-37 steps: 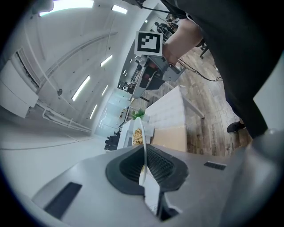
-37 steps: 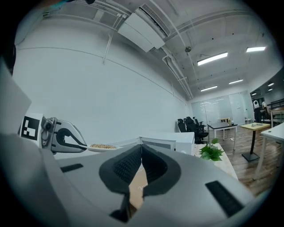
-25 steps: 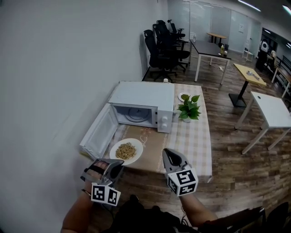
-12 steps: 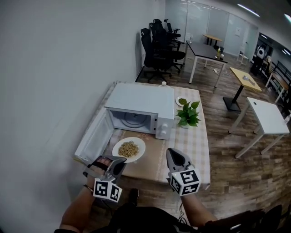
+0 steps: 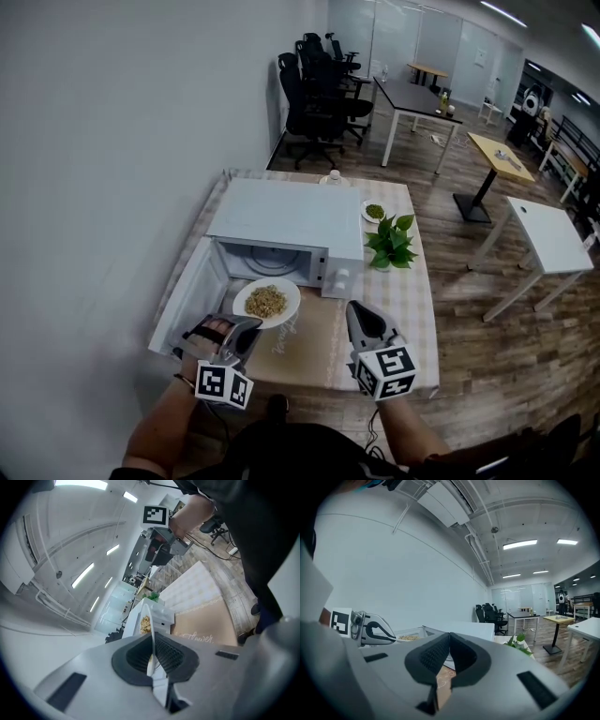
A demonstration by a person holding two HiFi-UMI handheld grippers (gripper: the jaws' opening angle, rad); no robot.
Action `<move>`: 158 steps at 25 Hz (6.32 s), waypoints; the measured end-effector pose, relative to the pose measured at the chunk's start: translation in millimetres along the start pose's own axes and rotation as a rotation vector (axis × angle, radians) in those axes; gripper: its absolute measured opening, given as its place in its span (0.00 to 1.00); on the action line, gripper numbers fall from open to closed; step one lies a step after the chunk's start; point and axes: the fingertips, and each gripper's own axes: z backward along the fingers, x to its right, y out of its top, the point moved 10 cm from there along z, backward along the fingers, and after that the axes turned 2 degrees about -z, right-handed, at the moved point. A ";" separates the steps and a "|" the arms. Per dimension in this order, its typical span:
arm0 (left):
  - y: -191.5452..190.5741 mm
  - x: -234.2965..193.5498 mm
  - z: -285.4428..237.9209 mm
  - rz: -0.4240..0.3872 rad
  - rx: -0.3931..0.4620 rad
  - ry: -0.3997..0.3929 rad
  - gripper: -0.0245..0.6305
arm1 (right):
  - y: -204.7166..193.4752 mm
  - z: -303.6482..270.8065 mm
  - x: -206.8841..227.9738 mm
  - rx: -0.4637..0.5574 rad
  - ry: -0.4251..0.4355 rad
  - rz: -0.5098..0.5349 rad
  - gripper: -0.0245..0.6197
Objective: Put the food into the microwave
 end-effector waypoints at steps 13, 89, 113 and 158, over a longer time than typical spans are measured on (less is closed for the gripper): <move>-41.5 -6.6 -75.5 -0.006 0.002 -0.053 0.07 | -8.6 -34.1 11.0 -0.044 -0.077 -0.010 0.05; -150.4 49.7 -302.2 -0.075 -0.132 -0.282 0.14 | -38.8 -48.4 4.0 -0.134 -0.346 -0.066 0.05; -134.2 44.5 -285.0 -0.024 -0.131 -0.261 0.07 | -42.8 -36.3 2.1 -0.133 -0.331 -0.089 0.05; -104.1 29.4 -216.2 0.283 -0.167 -0.173 0.07 | -36.6 4.4 16.6 -0.081 -0.150 -0.072 0.05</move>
